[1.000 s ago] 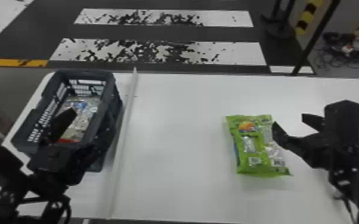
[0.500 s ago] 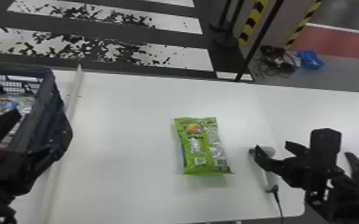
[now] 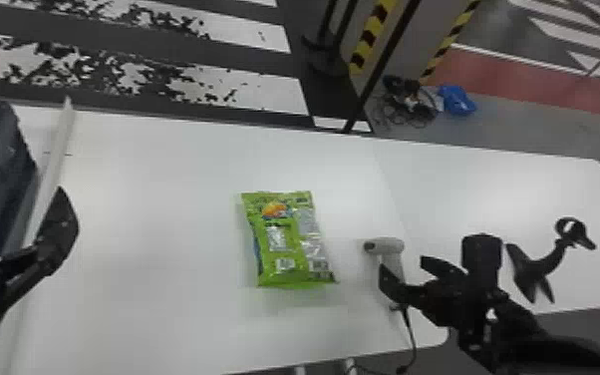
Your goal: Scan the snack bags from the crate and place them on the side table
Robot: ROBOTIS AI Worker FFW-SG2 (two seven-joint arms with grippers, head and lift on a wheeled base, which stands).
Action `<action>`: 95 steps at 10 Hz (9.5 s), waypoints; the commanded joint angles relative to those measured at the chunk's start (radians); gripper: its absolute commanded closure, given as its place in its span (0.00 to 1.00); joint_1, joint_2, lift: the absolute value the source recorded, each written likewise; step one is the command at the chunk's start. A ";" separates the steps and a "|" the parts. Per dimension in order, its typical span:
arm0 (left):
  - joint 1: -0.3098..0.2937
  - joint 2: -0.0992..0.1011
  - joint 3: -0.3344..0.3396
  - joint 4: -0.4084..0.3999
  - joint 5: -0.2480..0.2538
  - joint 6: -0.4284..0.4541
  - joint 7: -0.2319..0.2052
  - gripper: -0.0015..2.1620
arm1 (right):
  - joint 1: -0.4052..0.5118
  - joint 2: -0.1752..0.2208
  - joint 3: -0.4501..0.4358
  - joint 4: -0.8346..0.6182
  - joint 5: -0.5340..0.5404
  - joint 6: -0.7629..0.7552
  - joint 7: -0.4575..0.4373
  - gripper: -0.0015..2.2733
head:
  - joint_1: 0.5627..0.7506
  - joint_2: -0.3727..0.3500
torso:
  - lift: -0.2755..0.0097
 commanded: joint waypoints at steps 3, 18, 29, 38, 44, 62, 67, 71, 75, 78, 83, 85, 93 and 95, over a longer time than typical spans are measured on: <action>-0.007 0.001 0.000 0.025 0.001 0.000 0.000 0.04 | -0.024 -0.047 0.036 0.083 0.015 -0.001 0.003 0.03 | 0.70 0.03 | 0.64; -0.024 -0.008 0.000 0.067 0.008 -0.003 0.006 0.04 | 0.044 -0.031 0.078 -0.127 0.057 0.208 0.003 0.99 | 0.70 0.04 | 0.64; -0.061 -0.006 0.007 0.094 0.018 0.015 0.012 0.04 | 0.065 -0.030 0.226 -0.274 0.095 0.374 0.032 0.99 | 0.70 0.24 | 0.64; -0.038 -0.008 0.003 0.080 0.017 0.009 0.011 0.04 | -0.051 -0.054 0.078 -0.099 0.058 0.257 0.002 0.99 | 0.70 0.12 | 0.64; -0.028 0.000 -0.011 0.068 0.012 0.009 0.006 0.04 | -0.154 -0.088 0.068 0.131 0.057 0.177 -0.015 0.98 | 0.70 0.03 | 0.64; -0.018 -0.002 -0.013 0.059 0.009 0.009 0.005 0.04 | -0.079 -0.065 -0.041 0.022 -0.310 0.184 0.127 0.05 | 0.70 0.07 | 0.64; -0.010 0.001 -0.014 0.048 0.009 0.012 0.005 0.04 | -0.122 -0.082 0.071 0.072 -0.321 0.257 0.166 0.05 | 0.70 0.18 | 0.64; 0.001 0.008 -0.013 0.038 0.009 0.012 0.003 0.04 | -0.169 -0.089 0.134 0.128 -0.305 0.288 0.219 0.05 | 0.70 0.26 | 0.64; 0.011 0.008 -0.013 0.033 0.011 0.009 0.000 0.04 | -0.192 -0.096 0.159 0.155 -0.259 0.273 0.219 0.05 | 0.70 0.28 | 0.64; 0.019 0.009 -0.014 0.034 0.011 0.003 -0.003 0.04 | -0.254 -0.105 0.226 0.240 -0.198 0.223 0.219 0.05 | 0.70 0.28 | 0.64; 0.019 0.011 -0.009 0.038 0.017 -0.003 -0.003 0.04 | -0.260 -0.112 0.248 0.269 -0.131 0.156 0.252 0.99 | 0.70 0.30 | 0.64; 0.018 0.011 -0.009 0.039 0.017 -0.003 -0.002 0.04 | -0.234 -0.111 0.196 0.238 -0.177 0.147 0.264 0.99 | 0.70 0.30 | 0.64; 0.016 0.011 -0.016 0.036 0.015 0.000 -0.003 0.04 | -0.243 -0.096 -0.311 0.230 -0.536 0.156 0.155 0.99 | 0.70 0.03 | 0.64; 0.018 0.011 -0.017 0.031 0.014 0.000 -0.002 0.04 | -0.251 -0.103 -0.369 0.299 -0.569 0.113 0.080 0.99 | 0.70 0.03 | 0.64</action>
